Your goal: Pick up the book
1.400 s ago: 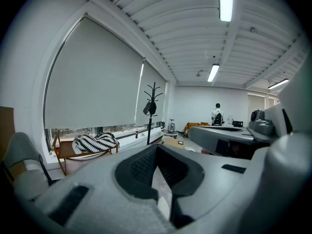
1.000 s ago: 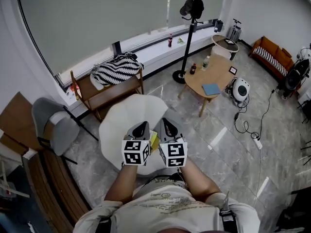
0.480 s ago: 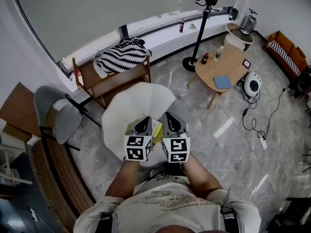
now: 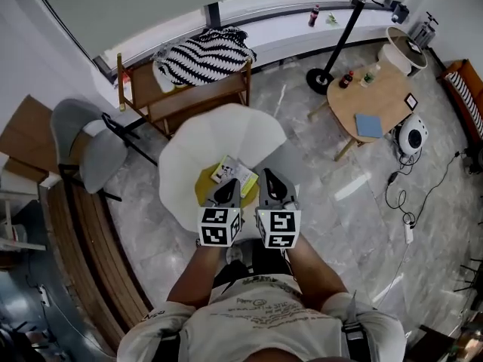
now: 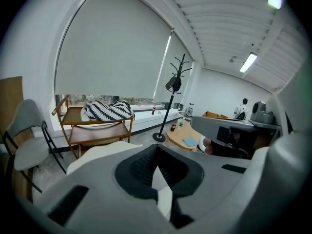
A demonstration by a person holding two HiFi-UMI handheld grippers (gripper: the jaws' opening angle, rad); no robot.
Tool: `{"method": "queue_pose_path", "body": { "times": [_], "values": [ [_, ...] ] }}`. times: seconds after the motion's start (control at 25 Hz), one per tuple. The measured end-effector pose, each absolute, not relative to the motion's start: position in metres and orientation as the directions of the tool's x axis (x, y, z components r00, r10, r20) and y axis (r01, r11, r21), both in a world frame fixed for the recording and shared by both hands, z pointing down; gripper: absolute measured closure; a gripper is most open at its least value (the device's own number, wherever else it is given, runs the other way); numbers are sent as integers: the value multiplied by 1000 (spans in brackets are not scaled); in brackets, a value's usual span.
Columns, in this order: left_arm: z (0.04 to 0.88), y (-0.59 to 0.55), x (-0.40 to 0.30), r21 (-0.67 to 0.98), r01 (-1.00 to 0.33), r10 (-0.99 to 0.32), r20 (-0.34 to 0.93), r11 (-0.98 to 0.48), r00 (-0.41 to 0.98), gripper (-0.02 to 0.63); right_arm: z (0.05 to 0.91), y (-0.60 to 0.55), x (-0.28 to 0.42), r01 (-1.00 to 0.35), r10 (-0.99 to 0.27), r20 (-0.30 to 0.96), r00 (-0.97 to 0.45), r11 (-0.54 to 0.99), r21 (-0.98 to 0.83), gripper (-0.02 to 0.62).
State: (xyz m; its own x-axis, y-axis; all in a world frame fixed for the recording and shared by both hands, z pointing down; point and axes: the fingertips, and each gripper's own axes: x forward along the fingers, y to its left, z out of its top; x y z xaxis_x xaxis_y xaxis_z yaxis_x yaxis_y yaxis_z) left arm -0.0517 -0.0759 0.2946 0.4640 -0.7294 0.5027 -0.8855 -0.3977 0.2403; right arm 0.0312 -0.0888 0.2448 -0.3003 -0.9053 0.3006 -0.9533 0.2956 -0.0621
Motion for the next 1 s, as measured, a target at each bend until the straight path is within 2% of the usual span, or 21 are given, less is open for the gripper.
{"method": "queue_pose_path", "body": {
  "times": [0.28, 0.84, 1.0],
  "values": [
    [363, -89, -56, 276, -913, -706, 579, -301, 408, 594, 302, -119, 22, -930, -855, 373, -361, 360, -74, 569],
    [559, -62, -45, 379, -914, -514, 759, -149, 398, 594, 464, -121, 16, -890, -730, 521, -443, 430, -153, 569],
    [609, -60, -58, 356, -929, -488, 795, -105, 360, 594, 507, -115, 5, -871, -695, 538, -478, 455, -186, 569]
  ]
}}
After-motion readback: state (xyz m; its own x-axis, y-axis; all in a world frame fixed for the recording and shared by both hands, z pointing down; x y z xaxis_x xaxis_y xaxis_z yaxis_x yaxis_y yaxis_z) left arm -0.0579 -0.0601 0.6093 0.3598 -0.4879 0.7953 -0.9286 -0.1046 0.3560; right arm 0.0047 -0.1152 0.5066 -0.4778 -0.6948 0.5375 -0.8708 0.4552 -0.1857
